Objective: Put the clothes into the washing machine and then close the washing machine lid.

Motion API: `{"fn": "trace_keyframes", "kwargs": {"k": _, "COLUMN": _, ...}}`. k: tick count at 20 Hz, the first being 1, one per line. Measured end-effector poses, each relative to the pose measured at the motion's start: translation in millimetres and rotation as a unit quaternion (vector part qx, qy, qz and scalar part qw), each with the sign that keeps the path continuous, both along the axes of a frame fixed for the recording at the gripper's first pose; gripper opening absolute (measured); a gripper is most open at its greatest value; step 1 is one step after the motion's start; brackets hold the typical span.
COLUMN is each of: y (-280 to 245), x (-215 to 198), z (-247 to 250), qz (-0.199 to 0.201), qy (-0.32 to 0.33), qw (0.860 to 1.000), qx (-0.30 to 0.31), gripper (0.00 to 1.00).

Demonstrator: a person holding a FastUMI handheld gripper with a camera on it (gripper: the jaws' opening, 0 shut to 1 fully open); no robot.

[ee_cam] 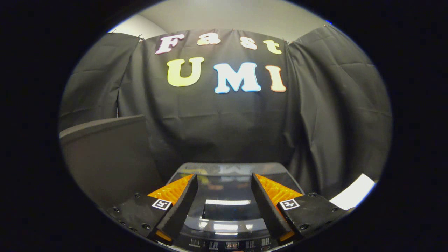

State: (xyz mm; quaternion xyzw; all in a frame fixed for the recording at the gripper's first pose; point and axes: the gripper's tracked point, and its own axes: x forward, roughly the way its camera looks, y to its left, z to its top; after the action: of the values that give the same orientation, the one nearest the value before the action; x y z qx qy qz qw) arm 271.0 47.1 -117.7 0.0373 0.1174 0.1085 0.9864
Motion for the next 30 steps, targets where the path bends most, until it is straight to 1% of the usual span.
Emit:
{"fn": "trace_keyframes", "kwargs": {"k": 2, "y": -2, "x": -19, "z": -16, "qz": 0.003, "qy": 0.019, "qw": 1.000, "qx": -0.004, "gripper": 0.96}}
{"fn": "trace_keyframes", "kwargs": {"k": 5, "y": 0, "x": -40, "z": -24, "qz": 0.007, "qy": 0.025, "qw": 1.000, "qx": -0.004, "gripper": 0.96}}
{"fn": "trace_keyframes", "kwargs": {"k": 11, "y": -5, "x": -83, "z": -10, "qz": 0.012, "qy": -0.001, "qw": 1.000, "qx": 0.000, "gripper": 0.96}}
{"fn": "trace_keyframes", "kwargs": {"k": 17, "y": -19, "x": -148, "z": 1, "qz": 0.008, "qy": -0.016, "qw": 1.000, "qx": 0.010, "gripper": 0.96}}
{"fn": "trace_keyframes", "kwargs": {"k": 21, "y": -39, "x": -184, "z": 3, "qz": -0.011, "qy": -0.013, "qw": 1.000, "qx": 0.019, "gripper": 0.96}}
{"fn": "trace_keyframes", "kwargs": {"k": 24, "y": -54, "x": -209, "z": 8, "qz": -0.033, "qy": -0.014, "qw": 0.999, "qx": 0.023, "gripper": 0.96}}
{"fn": "trace_keyframes", "kwargs": {"k": 26, "y": -65, "x": -221, "z": 14, "qz": -0.048, "qy": -0.016, "qw": 0.998, "qx": 0.026, "gripper": 0.96}}
{"fn": "trace_keyframes", "kwargs": {"k": 30, "y": -74, "x": -241, "z": 24, "qz": -0.065, "qy": -0.018, "qw": 0.997, "qx": 0.029, "gripper": 0.95}}
